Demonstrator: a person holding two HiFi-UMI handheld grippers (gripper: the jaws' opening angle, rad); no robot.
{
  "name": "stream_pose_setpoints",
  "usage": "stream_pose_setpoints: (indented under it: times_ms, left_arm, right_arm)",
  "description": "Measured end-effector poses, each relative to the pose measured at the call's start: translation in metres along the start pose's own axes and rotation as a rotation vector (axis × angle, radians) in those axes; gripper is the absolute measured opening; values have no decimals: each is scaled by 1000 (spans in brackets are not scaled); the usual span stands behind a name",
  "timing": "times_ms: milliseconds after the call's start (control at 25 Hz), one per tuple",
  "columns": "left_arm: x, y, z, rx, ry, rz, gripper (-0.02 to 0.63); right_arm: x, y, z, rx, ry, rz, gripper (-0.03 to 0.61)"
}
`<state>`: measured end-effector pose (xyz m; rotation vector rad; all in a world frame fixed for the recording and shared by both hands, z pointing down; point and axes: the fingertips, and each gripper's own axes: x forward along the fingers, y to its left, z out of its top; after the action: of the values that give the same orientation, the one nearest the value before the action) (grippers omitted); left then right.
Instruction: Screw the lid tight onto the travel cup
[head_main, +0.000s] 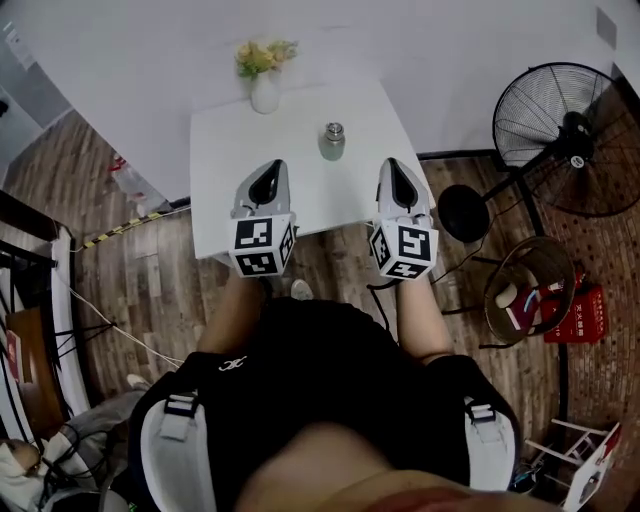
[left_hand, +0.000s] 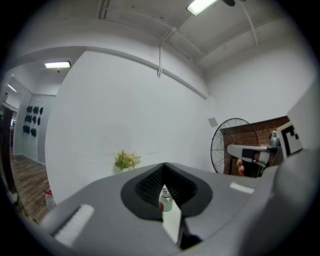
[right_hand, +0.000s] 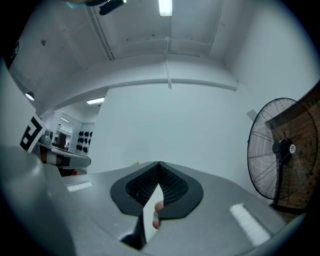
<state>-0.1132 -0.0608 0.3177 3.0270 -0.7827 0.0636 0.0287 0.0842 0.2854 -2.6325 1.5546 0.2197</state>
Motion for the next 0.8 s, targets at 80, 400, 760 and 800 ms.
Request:
stream_pose_setpoints:
  times_ms: [80,400,760,800]
  left_arm:
    - [20,12,-1,-5,8,-8,51]
    - [94,63,-15,-40,41,-24,51]
    - [157,87,-23,-72,69,-65,51]
    - [161,87,-23,-83,77,-67,51]
  right_arm:
    - [24,0,-4,-1,10,0,-3]
    - [107,3,-28,-34,53,-9,-3]
    - [163,-14,-54,-52,107,-41,-3]
    - [167,-16,-57,-48,113,-38,-3]
